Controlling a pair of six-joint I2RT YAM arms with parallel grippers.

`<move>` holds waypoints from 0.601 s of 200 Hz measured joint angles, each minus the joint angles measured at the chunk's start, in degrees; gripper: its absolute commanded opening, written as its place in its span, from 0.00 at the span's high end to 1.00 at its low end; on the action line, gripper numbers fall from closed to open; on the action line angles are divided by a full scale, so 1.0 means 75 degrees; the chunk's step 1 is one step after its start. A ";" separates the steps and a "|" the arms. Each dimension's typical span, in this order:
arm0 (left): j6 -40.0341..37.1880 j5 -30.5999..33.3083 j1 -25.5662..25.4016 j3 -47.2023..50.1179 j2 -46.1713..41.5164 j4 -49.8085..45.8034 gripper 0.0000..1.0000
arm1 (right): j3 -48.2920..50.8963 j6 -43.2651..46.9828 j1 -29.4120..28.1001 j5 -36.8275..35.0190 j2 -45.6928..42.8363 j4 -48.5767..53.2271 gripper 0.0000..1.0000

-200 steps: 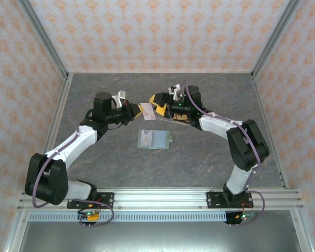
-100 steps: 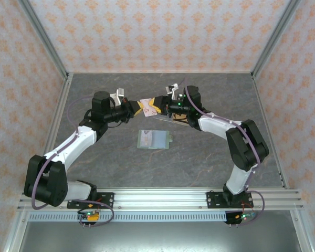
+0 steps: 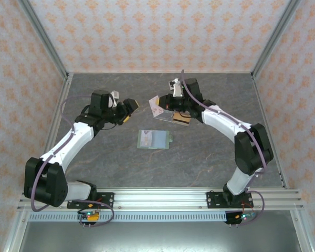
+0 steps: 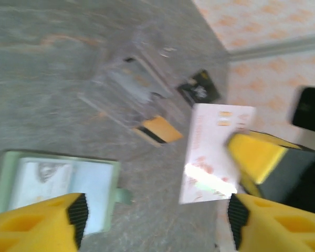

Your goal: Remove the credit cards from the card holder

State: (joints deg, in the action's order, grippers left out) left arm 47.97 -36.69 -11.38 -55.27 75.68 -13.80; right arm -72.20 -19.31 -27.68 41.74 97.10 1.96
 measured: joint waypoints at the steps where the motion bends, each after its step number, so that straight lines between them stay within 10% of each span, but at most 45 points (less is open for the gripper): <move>1: -0.0026 0.0029 0.0003 -0.0009 0.0000 -0.0038 0.16 | -0.0015 0.0064 0.0000 -0.0041 0.0000 0.0035 1.00; 120: -0.2043 0.1585 0.0388 -0.0052 -0.0029 -0.1906 0.00 | -0.2442 0.7592 0.0035 -0.2017 0.1370 0.3054 1.00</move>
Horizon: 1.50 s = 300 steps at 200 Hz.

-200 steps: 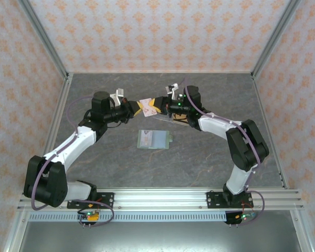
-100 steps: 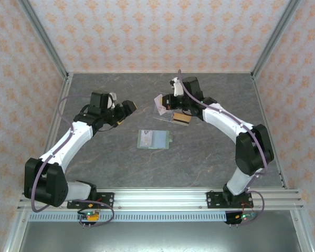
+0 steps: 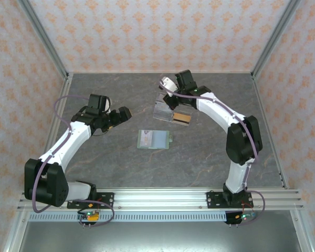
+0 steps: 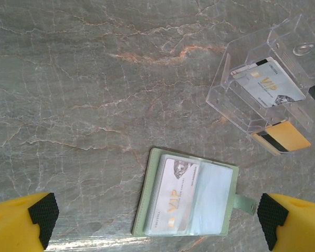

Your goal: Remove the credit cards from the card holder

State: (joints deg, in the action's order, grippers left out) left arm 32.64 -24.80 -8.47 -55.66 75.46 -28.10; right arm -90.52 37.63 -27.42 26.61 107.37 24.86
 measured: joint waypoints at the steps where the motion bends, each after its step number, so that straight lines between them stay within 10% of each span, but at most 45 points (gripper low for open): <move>1: -0.0003 -0.0003 0.0000 0.0000 0.0000 0.0000 0.00 | -0.0023 0.0023 0.0000 0.0000 0.0015 0.0017 1.00; 127: -0.0029 -0.0251 0.0000 -0.0003 0.0522 0.0032 0.00 | -0.3698 0.2489 -0.0003 0.0460 0.2288 0.2967 1.00; 300: -0.0029 -0.0265 0.0000 0.0000 0.0761 0.0061 0.00 | -0.3858 0.2856 -0.0003 0.0283 0.2943 0.3028 0.97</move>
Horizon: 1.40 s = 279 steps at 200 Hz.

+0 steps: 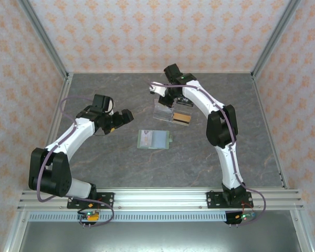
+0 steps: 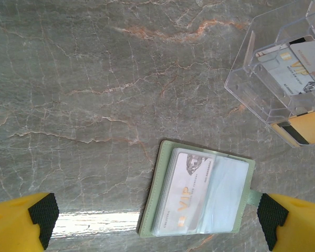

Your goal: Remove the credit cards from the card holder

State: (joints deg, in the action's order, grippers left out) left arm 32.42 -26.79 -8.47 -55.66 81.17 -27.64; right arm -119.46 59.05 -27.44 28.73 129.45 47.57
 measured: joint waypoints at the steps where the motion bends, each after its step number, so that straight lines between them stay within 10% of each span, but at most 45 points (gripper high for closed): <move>1: 0.0000 0.0000 0.0000 0.0000 0.0000 0.0003 0.00 | 0.0000 0.0006 0.0000 -0.0006 0.0003 0.0000 0.96; 153: 0.0006 -0.0175 0.0000 0.0204 0.0099 0.0289 0.00 | 0.1134 -0.1014 -0.0020 -0.0507 -0.0863 -0.0656 0.68; 279: 0.0274 -0.0399 -0.0082 0.0962 -0.0364 0.0746 0.00 | 0.4083 -0.8501 -0.1801 -0.1635 -0.3197 -0.1845 0.64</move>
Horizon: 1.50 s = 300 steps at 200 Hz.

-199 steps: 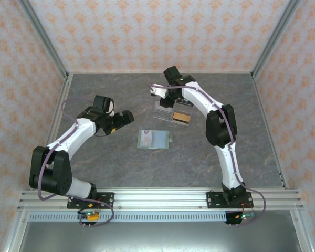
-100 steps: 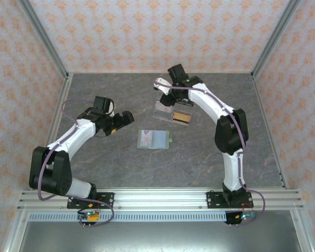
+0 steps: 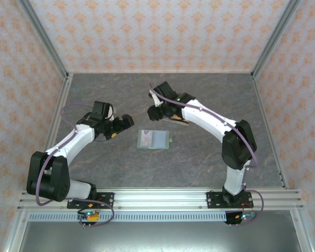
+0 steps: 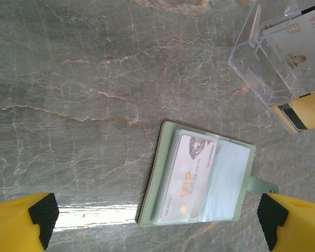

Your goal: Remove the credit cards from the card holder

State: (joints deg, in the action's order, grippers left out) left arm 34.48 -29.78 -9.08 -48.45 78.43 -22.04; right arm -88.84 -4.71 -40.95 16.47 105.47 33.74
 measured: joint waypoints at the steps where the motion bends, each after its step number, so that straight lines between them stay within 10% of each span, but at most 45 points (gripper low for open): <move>1: -0.0003 -0.0003 -0.0006 0.0000 0.0000 0.0006 0.00 | 0.0044 -0.0038 -0.0006 0.0003 -0.0009 -0.0012 0.64; 121: 0.0169 -0.0195 -0.1256 -0.0160 0.1276 0.0697 0.30 | 0.2550 -0.4631 -0.0035 0.0877 -0.0052 -0.2719 0.72; 300: 0.0627 -0.0172 -0.1443 -0.0571 0.2722 0.1043 0.77 | 0.2908 -0.5575 0.0032 0.1757 0.0624 -0.3360 0.82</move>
State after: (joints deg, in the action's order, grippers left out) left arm 39.18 -31.07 -19.90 -52.73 98.85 -14.22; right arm -67.02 -46.52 -40.71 29.65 110.15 8.54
